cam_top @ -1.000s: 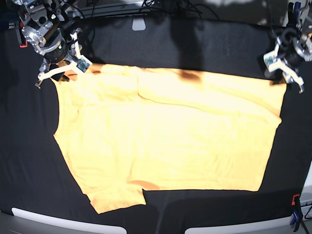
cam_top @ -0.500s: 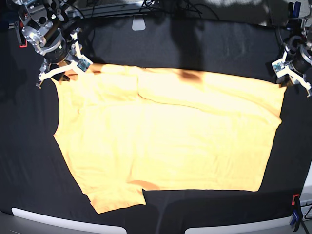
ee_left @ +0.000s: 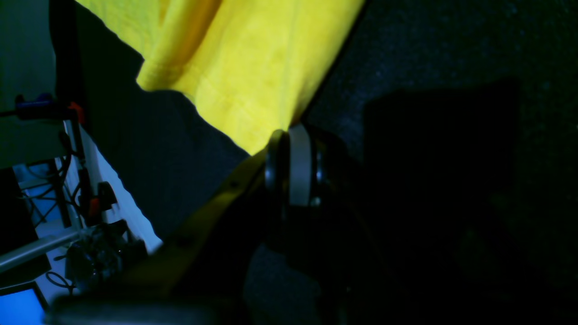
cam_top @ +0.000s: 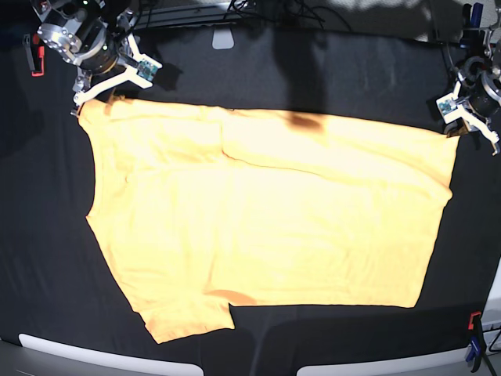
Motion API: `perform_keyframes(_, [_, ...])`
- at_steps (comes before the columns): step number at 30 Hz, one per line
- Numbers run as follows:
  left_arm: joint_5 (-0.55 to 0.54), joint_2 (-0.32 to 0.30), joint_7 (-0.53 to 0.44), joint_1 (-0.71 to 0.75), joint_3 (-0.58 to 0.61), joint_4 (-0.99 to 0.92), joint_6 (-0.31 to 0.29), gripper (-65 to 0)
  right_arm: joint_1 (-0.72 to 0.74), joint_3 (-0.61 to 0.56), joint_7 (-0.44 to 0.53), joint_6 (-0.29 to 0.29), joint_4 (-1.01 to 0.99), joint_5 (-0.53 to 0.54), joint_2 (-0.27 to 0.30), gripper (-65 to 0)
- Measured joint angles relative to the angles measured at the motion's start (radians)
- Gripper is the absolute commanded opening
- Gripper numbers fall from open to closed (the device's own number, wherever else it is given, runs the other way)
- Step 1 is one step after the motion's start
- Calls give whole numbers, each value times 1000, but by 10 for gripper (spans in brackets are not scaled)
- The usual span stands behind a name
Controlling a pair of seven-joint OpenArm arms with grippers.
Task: Layout the t-shirt on the table in an organized manner, then fold the t-shirt properly
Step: 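Hold the shirt edge taut with both grippers, adjusting to flatten it, then lower the shirt edge onto the table and open both grippers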
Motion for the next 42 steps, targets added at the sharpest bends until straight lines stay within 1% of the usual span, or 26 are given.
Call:
perform_keyframes(1, [0, 0, 0, 0, 0, 0, 0, -650, 0, 0, 0, 1, 0, 0, 0, -335])
perform_keyframes(3, [0, 0, 0, 0, 0, 0, 0, -650, 1, 0, -11, 2, 0, -22, -3, -334])
perform_keyframes(6, [0, 0, 0, 0, 0, 0, 0, -650, 2, 0, -7, 2, -8, -23, -3, -335])
perform_keyframes(8, [0, 0, 0, 0, 0, 0, 0, -650, 2, 0, 39, 7, -42, -36, -3, -335])
perform_keyframes(9, [0, 0, 0, 0, 0, 0, 0, -650, 2, 0, 62, 25, -65, -52, -3, -335])
perform_keyframes(12, [0, 0, 0, 0, 0, 0, 0, -650, 12, 0, 151, 26, -146, -98, -5, -335])
perform_keyframes(14, [0, 0, 0, 0, 0, 0, 0, -650, 39, 0, 168, 26, -183, -98, -5, -335])
perform_keyframes(21, [0, 0, 0, 0, 0, 0, 0, -650, 171, 0, 151, 27, -269, -102, -5, -335])
perform_keyframes(23, [0, 0, 1, 0, 0, 0, 0, -650, 184, 0, 154, 53, -290, -98, -5, -335])
perform_keyframes(27, [0, 0, 1, 0, 0, 0, 0, -650, 205, 0, 174, 53, -312, -98, -5, -336])
perform_keyframes(28, [0, 0, 3, 0, 0, 0, 0, -650, 208, 0, 175, 53, -317, -98, -5, -346])
perform_keyframes(29, [0, 0, 3, 0, 0, 0, 0, -650, 211, 0, 174, 53, -320, -98, -5, -370])
perform_keyframes(32, [0, 0, 3, 0, 0, 0, 0, -650, 213, 0, 177, 53, -328, -97, -6, -468])
perform_keyframes(34, [0, 0, 3, 0, 0, 0, 0, -650, 213, 0, 176, 53, -328, -98, -6, -549])
perform_keyframes(36, [0, 0, 3, 0, 0, 0, 0, -650, 213, 0, 172, 53, -329, -98, -6, -650])
perform_keyframes(40, [-1, 0, 4, 7, 0, 0, 0, -650, 213, 0, 122, 49, -328, -92, -6, -650])
perform_keyframes(42, [-61, -3, 24, 21, 0, 1, 0, -650, 212, -1, 86, 36, -326, -85, -5, -650])
